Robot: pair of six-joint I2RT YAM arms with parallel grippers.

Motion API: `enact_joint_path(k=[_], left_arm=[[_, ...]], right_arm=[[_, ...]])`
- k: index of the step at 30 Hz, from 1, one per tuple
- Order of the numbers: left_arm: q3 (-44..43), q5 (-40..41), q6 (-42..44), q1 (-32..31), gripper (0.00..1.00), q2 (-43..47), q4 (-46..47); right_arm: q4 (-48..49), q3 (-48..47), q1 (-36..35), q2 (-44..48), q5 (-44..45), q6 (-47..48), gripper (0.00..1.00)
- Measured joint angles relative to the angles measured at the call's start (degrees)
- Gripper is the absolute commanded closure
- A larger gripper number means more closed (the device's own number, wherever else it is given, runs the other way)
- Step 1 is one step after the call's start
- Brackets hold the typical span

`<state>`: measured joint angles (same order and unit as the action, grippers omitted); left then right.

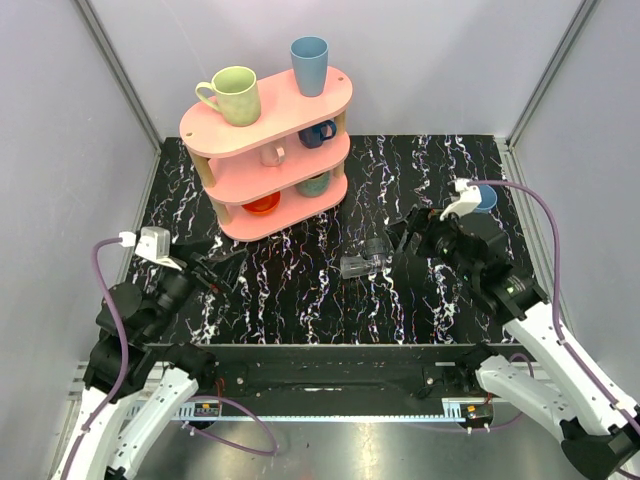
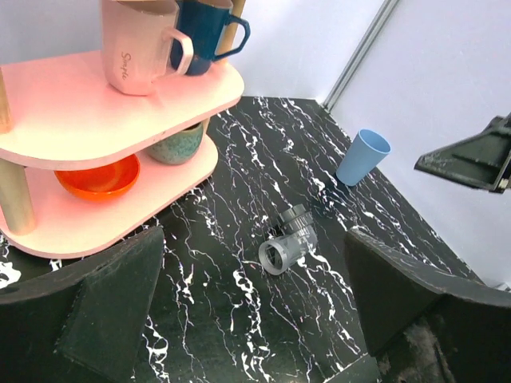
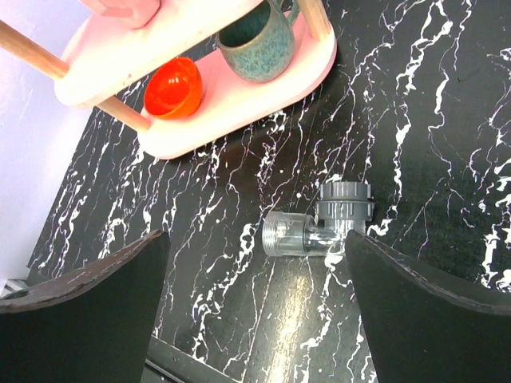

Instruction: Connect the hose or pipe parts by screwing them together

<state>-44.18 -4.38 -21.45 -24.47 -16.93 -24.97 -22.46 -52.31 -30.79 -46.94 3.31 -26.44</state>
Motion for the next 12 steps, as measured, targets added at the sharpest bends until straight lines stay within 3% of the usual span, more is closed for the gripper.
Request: enact_joint_path(k=[12], left_arm=[[1.29, 1.68, -2.58, 0.0, 0.01, 2.25, -1.16]], right_arm=[[3.5, 4.22, 0.0, 2.82, -2.58, 0.72, 0.0]])
